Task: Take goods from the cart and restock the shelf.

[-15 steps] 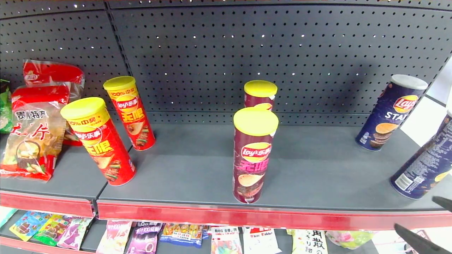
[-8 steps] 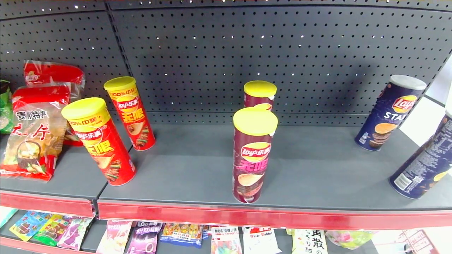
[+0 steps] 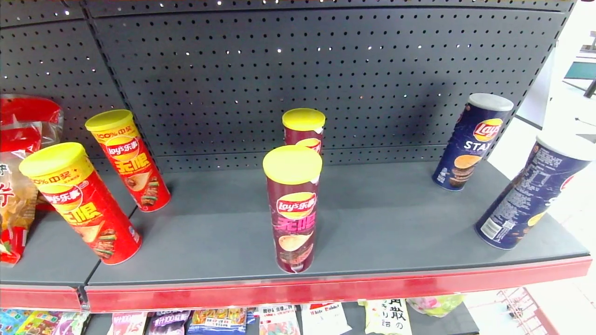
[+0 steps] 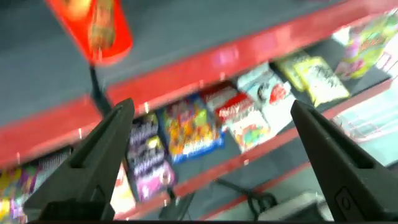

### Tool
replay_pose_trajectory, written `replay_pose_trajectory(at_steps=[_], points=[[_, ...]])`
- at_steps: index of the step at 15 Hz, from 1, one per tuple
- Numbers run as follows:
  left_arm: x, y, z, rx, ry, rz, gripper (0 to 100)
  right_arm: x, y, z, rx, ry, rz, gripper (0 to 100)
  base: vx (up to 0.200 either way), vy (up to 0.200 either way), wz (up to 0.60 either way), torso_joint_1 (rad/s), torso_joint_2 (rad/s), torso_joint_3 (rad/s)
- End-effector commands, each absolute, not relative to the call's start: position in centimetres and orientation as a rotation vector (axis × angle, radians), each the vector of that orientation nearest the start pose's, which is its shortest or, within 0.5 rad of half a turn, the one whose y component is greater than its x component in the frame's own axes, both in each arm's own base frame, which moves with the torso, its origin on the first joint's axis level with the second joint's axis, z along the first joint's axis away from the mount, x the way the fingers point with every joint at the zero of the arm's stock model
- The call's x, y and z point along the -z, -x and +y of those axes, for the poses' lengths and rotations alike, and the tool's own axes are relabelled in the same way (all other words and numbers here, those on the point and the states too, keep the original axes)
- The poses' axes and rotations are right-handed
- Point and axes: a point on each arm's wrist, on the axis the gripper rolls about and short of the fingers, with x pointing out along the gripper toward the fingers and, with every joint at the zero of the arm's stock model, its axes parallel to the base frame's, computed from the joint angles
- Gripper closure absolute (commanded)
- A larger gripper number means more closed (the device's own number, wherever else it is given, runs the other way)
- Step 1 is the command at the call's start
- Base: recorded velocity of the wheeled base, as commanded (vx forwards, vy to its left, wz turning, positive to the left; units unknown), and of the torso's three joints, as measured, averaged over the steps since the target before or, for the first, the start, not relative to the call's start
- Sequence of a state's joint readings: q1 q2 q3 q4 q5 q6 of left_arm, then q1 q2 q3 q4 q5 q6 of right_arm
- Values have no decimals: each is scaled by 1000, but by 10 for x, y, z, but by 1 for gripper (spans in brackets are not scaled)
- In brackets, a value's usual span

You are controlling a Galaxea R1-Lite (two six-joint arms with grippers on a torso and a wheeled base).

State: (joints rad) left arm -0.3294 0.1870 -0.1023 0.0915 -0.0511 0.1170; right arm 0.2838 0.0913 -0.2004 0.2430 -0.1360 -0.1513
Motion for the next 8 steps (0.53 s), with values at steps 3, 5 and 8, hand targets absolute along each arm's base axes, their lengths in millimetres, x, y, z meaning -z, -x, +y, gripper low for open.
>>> replay_pose_trajectory(at_steps=[3, 5, 8], points=[[-153, -56, -21, 425, -147, 137, 0, -87, 27, -13, -124, 153, 9, 0, 0, 0, 0, 0, 0, 0], [-157, -86, -32, 433, -152, 145, 0, -87, 27, -13, -124, 153, 10, 0, 0, 0, 0, 0, 0, 0], [-168, -119, -55, 455, -162, 155, 0, -87, 27, -13, -122, 153, 10, 0, 0, 0, 0, 0, 0, 0]])
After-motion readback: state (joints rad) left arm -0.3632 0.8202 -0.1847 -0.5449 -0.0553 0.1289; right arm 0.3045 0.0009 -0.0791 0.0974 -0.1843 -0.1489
